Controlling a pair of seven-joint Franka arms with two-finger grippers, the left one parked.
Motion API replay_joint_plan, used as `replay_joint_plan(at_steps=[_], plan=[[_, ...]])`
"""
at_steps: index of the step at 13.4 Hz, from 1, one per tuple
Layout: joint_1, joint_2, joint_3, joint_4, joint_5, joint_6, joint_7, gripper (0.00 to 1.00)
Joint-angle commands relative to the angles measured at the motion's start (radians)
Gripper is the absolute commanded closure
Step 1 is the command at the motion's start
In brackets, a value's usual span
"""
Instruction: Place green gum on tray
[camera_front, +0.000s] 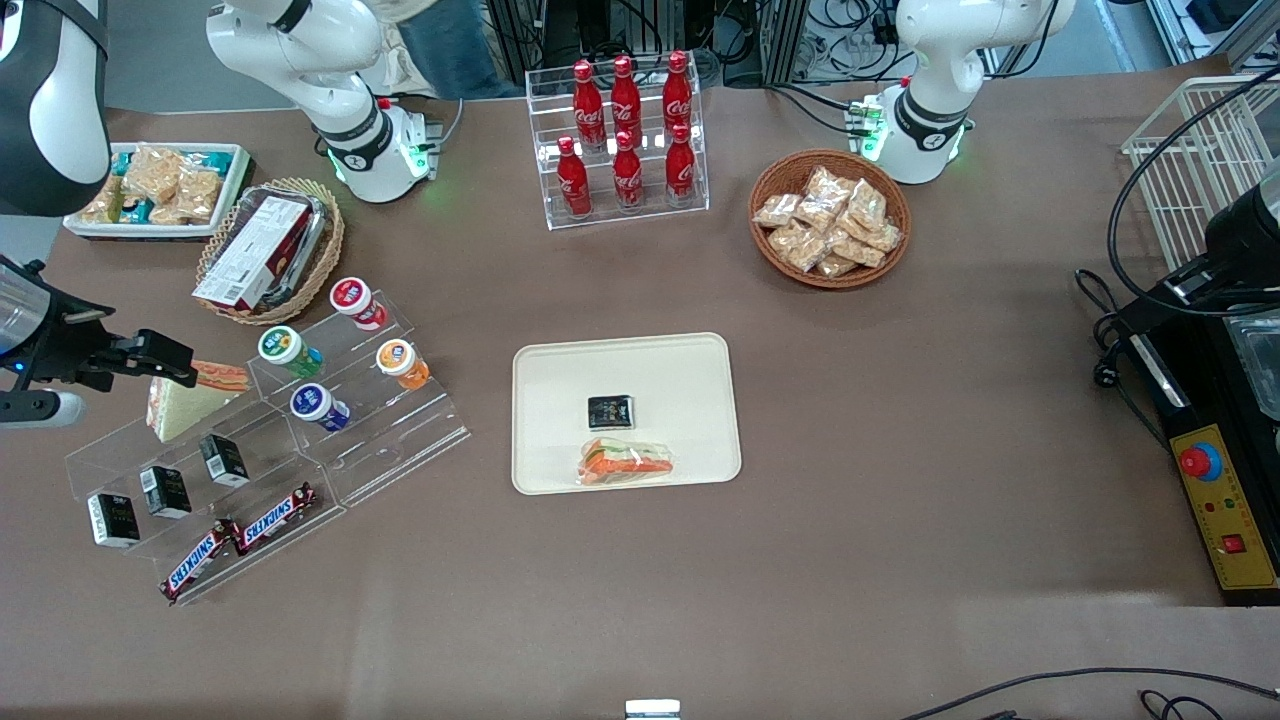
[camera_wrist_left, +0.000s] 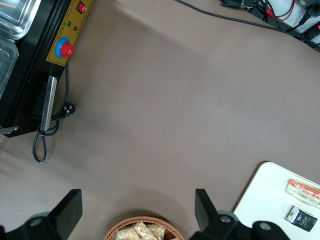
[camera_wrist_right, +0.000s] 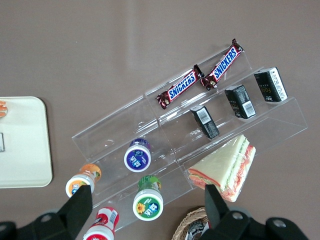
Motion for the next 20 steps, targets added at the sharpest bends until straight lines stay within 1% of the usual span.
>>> replay_joint_plan(at_steps=[1,9,16,20], plan=[[0.005,-0.009,0.004,0.011,0.003,-0.016,0.017,0.0],[0.0,-0.043,0.006,-0.023,0.009,-0.016,0.003,0.0],[0.022,-0.082,0.007,-0.075,0.001,-0.019,-0.002,0.0],[0.043,-0.19,0.007,-0.251,-0.002,0.051,-0.003,0.0]])
